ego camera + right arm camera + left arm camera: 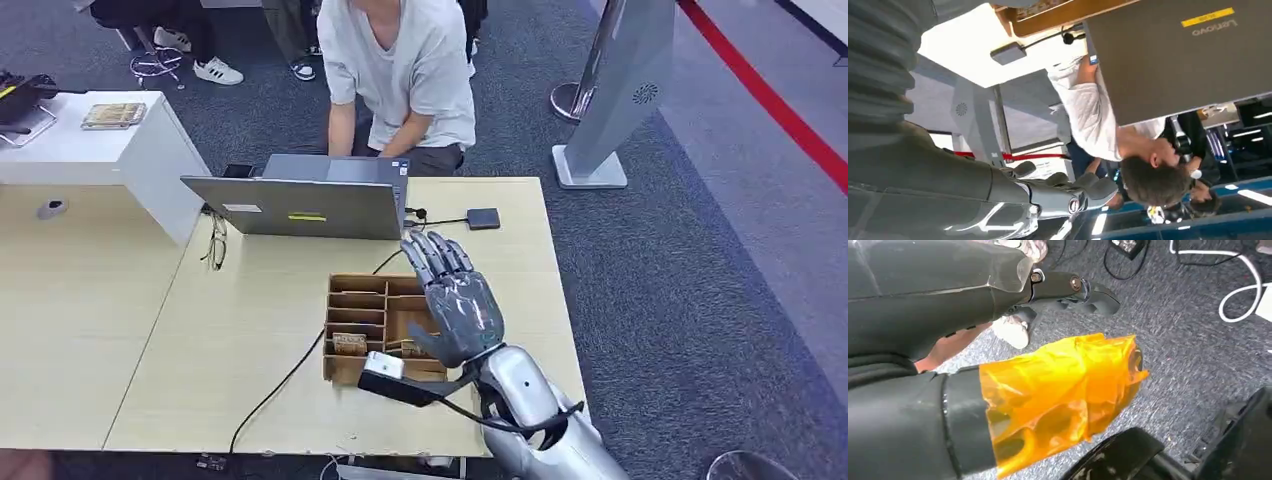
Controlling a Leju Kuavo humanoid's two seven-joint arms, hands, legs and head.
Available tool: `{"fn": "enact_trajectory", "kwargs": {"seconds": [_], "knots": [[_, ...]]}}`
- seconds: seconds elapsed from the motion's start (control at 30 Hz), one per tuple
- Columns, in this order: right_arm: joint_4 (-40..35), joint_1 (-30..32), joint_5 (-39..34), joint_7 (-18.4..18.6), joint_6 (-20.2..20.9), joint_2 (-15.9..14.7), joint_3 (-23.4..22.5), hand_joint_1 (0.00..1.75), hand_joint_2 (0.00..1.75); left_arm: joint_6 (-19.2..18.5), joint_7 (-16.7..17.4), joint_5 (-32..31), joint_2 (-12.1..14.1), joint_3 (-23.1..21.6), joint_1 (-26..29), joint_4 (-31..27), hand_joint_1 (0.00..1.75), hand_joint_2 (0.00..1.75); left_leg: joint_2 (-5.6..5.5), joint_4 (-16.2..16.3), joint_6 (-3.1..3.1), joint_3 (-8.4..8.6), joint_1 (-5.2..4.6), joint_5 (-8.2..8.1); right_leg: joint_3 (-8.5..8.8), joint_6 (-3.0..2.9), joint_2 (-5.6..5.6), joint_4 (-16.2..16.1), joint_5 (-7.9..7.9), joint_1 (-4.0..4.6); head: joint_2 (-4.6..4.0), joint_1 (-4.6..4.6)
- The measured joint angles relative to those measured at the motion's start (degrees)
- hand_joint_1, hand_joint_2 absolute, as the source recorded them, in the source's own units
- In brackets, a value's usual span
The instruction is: Pass the card to the sensor for recognition and then transmit it.
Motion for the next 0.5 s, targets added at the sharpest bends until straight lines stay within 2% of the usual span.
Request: {"fn": "enact_trajectory", "kwargs": {"seconds": [0.5], "knots": [[7.7,-3.6,0.9,1.9,1.3,2.1,1.5,0.00,1.75,-0.7,-0.5,-1.4,-0.6,0.5,-1.4,0.0,0.00,0.00,-0.01,0.0,0.02,-0.02,-0.01,0.02,-0.01,0.00,0.00,0.0,0.01,0.00,0.00,-0.02]]}}
